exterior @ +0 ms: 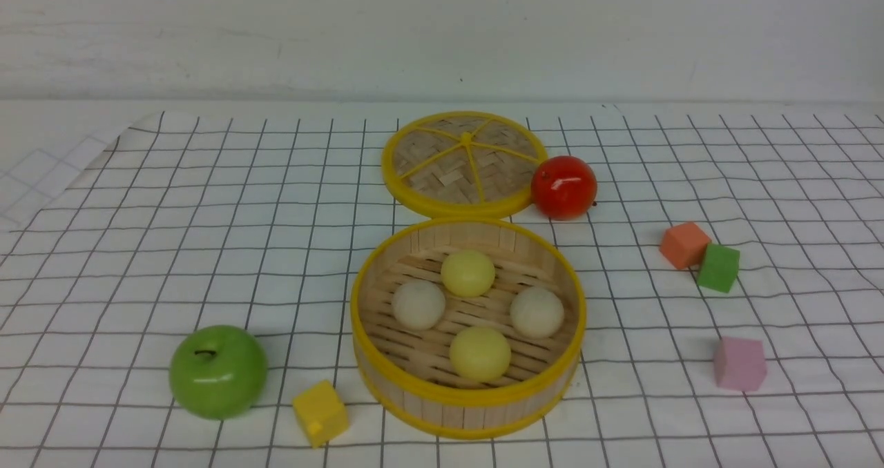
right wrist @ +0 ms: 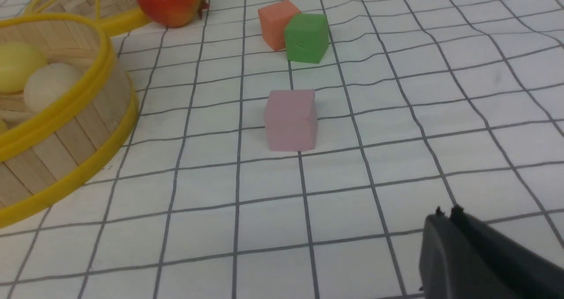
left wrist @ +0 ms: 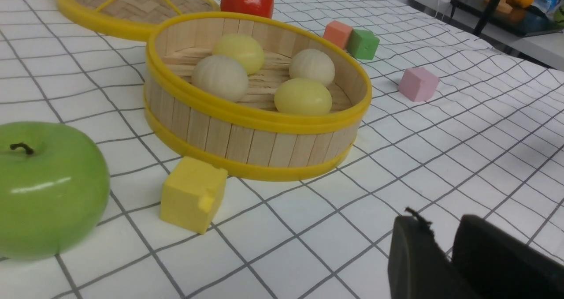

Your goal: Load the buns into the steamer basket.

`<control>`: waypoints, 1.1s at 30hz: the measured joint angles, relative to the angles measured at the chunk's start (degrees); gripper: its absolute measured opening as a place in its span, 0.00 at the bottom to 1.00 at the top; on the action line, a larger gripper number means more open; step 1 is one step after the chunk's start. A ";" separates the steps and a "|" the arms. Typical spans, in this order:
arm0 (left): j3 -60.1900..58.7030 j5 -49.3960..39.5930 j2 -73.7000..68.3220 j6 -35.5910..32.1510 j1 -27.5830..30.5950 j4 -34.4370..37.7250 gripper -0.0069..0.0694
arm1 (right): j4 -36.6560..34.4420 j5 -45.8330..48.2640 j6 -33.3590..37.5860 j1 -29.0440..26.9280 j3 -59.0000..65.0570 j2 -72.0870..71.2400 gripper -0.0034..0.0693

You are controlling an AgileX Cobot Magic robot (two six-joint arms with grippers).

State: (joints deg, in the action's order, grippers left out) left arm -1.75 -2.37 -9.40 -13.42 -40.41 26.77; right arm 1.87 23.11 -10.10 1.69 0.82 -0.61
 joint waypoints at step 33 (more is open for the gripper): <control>0.00 -6.67 9.52 13.91 33.51 -7.77 0.07 | -0.06 -0.19 0.00 0.00 0.05 0.00 0.06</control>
State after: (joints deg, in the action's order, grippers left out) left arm -1.75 -9.04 0.12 0.49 -6.90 19.00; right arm 1.80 22.92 -10.10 1.69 0.87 -0.61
